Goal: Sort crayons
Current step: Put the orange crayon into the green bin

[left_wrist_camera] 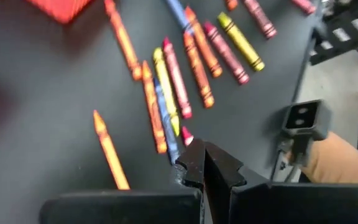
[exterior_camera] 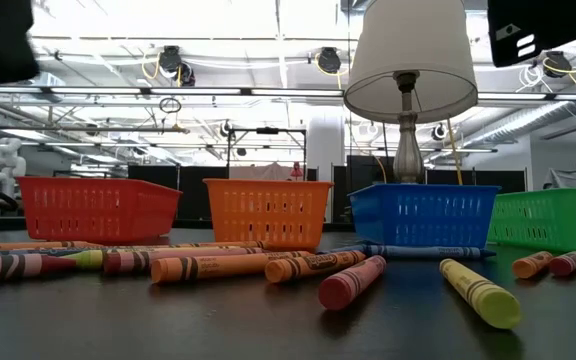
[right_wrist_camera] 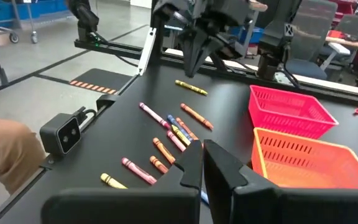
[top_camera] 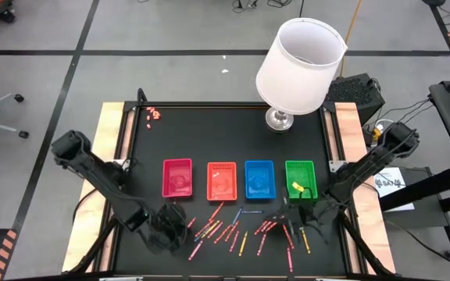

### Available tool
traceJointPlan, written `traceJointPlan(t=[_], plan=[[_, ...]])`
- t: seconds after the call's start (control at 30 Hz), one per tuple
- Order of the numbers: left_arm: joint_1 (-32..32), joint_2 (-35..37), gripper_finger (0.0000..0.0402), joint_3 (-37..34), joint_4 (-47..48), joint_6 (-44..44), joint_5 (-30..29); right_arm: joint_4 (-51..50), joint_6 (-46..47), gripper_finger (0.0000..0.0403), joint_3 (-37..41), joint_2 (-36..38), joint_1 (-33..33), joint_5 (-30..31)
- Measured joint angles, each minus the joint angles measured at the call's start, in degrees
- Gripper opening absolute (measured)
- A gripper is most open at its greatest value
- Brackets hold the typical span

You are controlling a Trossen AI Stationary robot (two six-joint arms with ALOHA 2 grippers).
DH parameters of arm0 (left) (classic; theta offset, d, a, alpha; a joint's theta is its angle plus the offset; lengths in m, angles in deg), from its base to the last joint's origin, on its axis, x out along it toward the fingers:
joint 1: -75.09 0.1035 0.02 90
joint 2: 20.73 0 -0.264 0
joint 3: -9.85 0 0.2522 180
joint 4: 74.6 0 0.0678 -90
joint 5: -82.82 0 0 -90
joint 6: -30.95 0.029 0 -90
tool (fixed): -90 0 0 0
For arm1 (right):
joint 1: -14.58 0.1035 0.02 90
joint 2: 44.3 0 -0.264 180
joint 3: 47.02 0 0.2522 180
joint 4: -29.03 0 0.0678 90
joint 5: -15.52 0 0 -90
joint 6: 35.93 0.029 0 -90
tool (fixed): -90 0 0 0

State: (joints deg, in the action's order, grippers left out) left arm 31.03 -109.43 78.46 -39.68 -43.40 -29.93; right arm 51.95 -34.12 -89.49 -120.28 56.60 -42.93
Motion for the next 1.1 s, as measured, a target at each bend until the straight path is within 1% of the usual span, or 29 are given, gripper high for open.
traceJointPlan(t=[0.2,0.47,0.6,0.7,0.87,0.93,1.0,1.1], plan=[[0.01,-3.78,0.0006,0.83,2.32,-6.38,0.96,0.08,1.41,0.0,0.0,-0.11,0.0,0.0],[0.11,-4.03,0.0006,0.87,2.24,-7.95,1.53,0.14,1.46,0.0,0.0,-0.11,0.0,-0.02],[0.94,-4.01,0.0012,0.87,2.37,-9.36,5.04,0.21,1.41,0.0,0.0,-0.11,-0.02,-0.02],[1.57,-4.01,0.004,0.87,3.05,-9.36,6.08,0.41,1.41,0.0,0.0,-0.09,-0.02,-0.02],[2.43,-4.01,0.0112,0.87,5.85,-9.35,6.84,0.38,1.41,0.0,0.0,-0.09,-0.02,-0.04],[2.48,-4.01,0.0135,0.87,5.89,-9.35,6.87,0.38,1.41,0.0,-0.02,-0.09,-0.02,-0.04],[2.46,-4.01,0.0146,0.87,5.91,-9.54,6.92,0.35,1.39,0.0,-0.02,-0.09,-0.02,-0.04],[2.42,-4.01,0.0149,0.87,6.23,-10.82,6.34,0.06,1.39,0.0,-0.02,-0.09,-0.02,-0.07]])
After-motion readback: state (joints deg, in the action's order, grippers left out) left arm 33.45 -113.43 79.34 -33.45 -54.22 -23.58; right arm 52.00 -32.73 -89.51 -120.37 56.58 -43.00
